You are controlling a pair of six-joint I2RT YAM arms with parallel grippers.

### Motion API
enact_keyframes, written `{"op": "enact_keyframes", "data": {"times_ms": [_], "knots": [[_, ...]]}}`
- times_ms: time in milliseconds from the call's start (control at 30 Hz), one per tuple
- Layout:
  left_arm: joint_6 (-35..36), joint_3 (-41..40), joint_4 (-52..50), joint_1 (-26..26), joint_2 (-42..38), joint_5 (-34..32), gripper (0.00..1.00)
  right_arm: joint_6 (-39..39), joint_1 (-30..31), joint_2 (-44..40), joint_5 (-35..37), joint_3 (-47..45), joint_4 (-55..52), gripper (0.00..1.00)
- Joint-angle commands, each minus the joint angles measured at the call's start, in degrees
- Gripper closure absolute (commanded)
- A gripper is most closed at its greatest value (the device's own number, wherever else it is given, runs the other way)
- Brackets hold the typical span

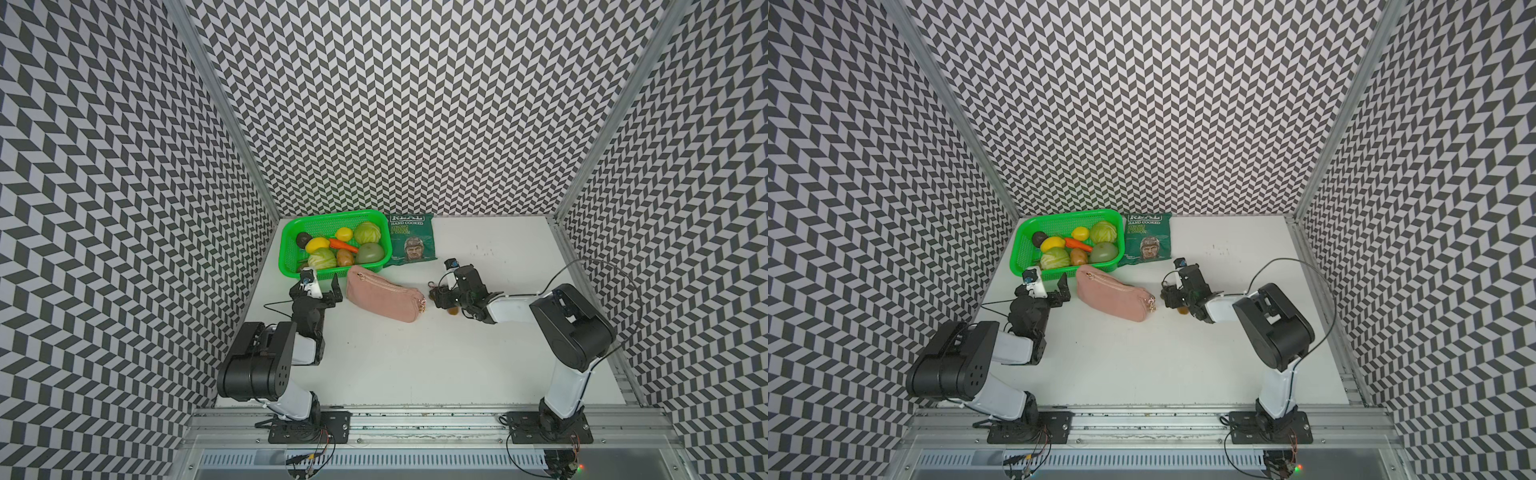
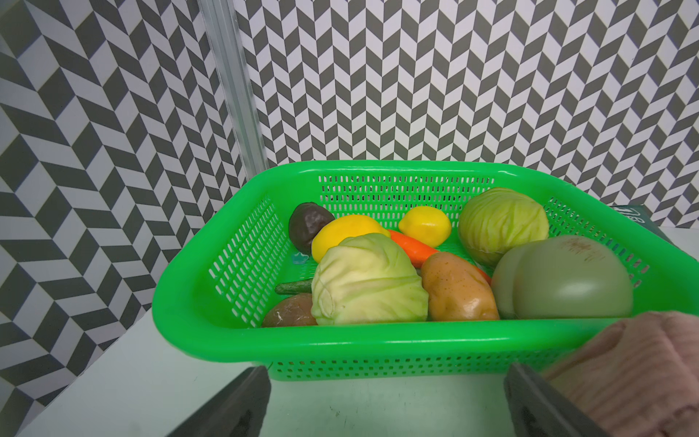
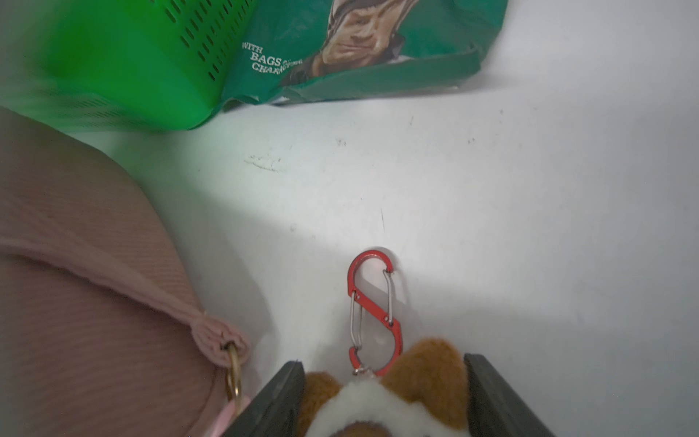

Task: Remove the decoration from the bag
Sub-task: Adjust the decoration item at the center of the board.

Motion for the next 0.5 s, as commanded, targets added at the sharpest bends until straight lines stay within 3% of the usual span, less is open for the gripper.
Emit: {"op": "enact_keyframes", "data": {"times_ms": [0,100,133,300,467], "knots": [[0.73,0.86,0.99,-0.01,-0.69,0.33,0.0,0.91,0.11,-3.75,2.28,-4.21,-1.69,0.27],[0.73,0.94,0.96,-0.01,-0.63,0.33,0.0,0.83,0.06,-9.19,3.45,-6.36,-0.91,0.03],[0.73,0.9,0.95,-0.01,-0.64,0.29,0.0,0.78,-0.02,-11.23,3.89,-6.44,-0.85,0.0],[0.73,0.86,1.0,-0.01,-0.69,0.3,0.0,-0.49,-1.74,-20.86,8.12,-2.44,-2.73,0.0],[0.73,0.86,1.0,-0.01,-0.66,0.33,0.0,-2.51,-7.46,-27.8,15.46,-1.94,-0.78,0.0]]}}
